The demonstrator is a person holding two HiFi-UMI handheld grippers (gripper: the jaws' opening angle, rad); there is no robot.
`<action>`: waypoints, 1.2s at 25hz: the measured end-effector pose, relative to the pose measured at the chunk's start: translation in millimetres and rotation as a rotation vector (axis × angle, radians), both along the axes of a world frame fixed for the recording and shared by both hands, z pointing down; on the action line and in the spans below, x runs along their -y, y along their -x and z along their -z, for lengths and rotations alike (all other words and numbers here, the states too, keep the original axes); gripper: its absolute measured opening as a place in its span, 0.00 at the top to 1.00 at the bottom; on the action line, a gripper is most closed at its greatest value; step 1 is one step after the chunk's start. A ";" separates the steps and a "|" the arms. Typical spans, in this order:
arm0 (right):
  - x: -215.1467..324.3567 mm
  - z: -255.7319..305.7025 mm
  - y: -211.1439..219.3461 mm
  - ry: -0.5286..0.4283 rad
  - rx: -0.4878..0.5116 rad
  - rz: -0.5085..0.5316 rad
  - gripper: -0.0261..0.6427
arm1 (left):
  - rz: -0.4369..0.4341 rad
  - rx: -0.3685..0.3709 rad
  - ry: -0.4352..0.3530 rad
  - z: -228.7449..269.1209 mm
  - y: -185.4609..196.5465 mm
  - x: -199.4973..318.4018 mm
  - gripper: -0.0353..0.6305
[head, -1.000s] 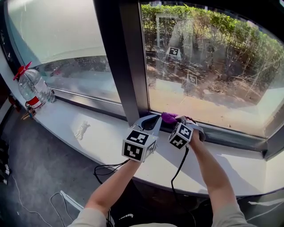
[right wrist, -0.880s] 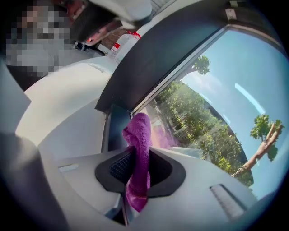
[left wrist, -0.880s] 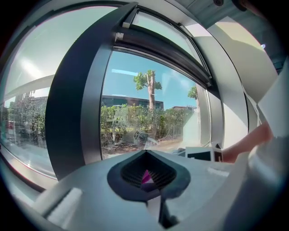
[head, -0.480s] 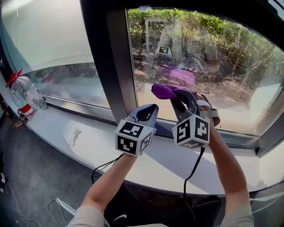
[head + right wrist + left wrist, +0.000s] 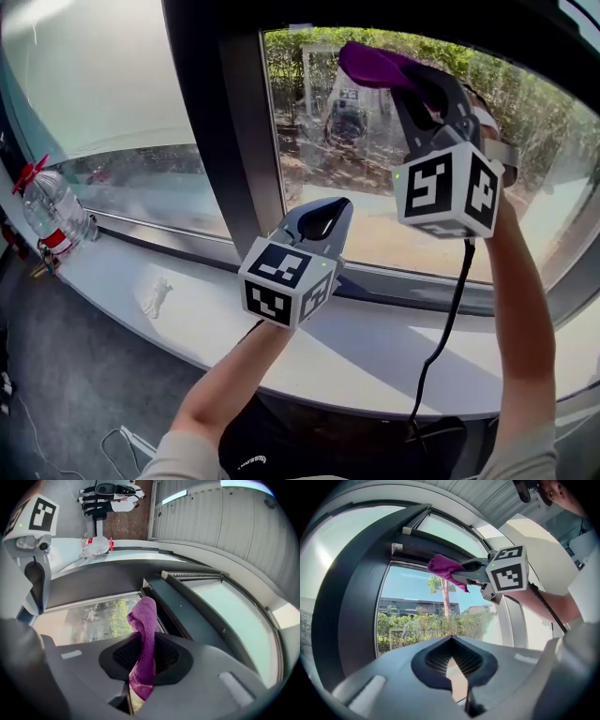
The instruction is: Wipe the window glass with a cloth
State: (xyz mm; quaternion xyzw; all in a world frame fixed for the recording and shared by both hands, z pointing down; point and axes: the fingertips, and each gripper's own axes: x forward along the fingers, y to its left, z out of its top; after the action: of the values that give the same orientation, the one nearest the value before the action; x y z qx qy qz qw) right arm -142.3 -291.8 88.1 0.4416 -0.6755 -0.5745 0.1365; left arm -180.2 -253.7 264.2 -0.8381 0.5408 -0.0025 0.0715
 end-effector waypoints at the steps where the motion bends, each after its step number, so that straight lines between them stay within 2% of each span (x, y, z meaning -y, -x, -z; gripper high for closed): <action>1: 3.5 9.1 -2.2 -0.033 -0.001 -0.022 0.83 | -0.013 -0.008 -0.001 1.1 -2.0 -1.3 0.95; 5: 15.4 30.4 -10.9 -0.116 0.000 -0.100 0.83 | -0.037 -0.017 -0.002 1.5 -8.7 -3.2 0.95; 9: 33.9 29.9 -10.7 -0.085 -0.011 -0.118 0.83 | -0.041 -0.006 0.006 -1.0 -10.0 -0.4 0.95; 12: 37.3 12.8 -6.5 -0.019 -0.045 -0.098 0.83 | -0.027 0.002 0.019 -8.2 -5.3 4.3 0.95; 23: 38.5 -162.6 7.5 0.211 -0.164 -0.016 0.83 | -0.016 -0.020 0.092 -51.6 -5.5 11.0 0.95; 30: 42.0 -285.2 15.0 0.397 -0.220 0.010 0.83 | 0.032 -0.012 0.144 -88.6 1.6 15.6 0.95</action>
State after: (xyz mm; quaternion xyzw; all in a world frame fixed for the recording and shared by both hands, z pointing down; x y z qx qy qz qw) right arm -157.3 -333.8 373.3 0.3376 -0.7585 -0.4756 0.2906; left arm -181.8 -269.3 352.8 -0.8322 0.5531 -0.0377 0.0076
